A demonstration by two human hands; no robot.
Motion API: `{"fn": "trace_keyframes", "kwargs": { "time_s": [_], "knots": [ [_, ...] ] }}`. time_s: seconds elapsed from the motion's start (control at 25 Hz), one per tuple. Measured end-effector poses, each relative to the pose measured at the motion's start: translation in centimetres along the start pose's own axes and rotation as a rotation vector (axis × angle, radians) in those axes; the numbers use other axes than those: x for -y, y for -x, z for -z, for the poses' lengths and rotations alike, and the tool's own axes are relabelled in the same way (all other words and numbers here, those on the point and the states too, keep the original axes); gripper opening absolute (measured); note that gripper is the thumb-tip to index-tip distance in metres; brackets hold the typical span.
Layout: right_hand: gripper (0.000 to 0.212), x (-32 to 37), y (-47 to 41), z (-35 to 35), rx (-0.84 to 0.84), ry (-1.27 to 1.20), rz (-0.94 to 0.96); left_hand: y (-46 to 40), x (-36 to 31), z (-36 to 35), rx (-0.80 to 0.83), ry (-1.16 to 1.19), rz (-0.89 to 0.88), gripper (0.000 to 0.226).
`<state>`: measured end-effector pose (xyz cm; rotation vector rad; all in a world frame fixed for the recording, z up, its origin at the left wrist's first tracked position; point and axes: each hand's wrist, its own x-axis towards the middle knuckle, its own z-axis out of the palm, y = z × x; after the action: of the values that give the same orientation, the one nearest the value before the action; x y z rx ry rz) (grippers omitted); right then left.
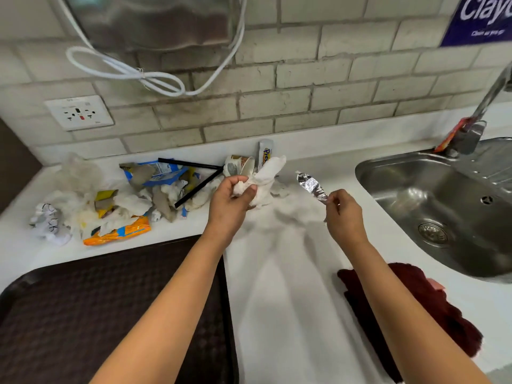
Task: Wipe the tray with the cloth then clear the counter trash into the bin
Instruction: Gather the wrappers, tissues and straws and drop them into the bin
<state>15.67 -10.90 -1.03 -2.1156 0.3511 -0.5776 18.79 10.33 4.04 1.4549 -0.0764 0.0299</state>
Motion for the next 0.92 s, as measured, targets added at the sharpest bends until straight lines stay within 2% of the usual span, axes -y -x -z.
{"fn": "trace_keyframes", "kwargs": {
  "time_s": [0.12, 0.32, 0.56, 0.92],
  "knots": [
    [0.011, 1.3, 3.8, 1.1, -0.008, -0.112, -0.06, 3.7, -0.7, 1.2, 0.047, 0.016, -0.001, 0.014],
    [0.013, 2.9, 10.7, 2.0, -0.016, -0.138, -0.064, 10.2, -0.4, 4.7, 0.067, -0.01, 0.032, 0.019],
    [0.014, 3.6, 20.6, 3.5, -0.052, -0.154, -0.057, 18.2, -0.2, 8.6, 0.094, 0.049, 0.118, 0.015],
    [0.013, 2.3, 28.4, 6.1, -0.161, -0.146, -0.073, 24.9, -0.7, 8.0, 0.208, 0.189, 0.177, 0.015]
  ]
}}
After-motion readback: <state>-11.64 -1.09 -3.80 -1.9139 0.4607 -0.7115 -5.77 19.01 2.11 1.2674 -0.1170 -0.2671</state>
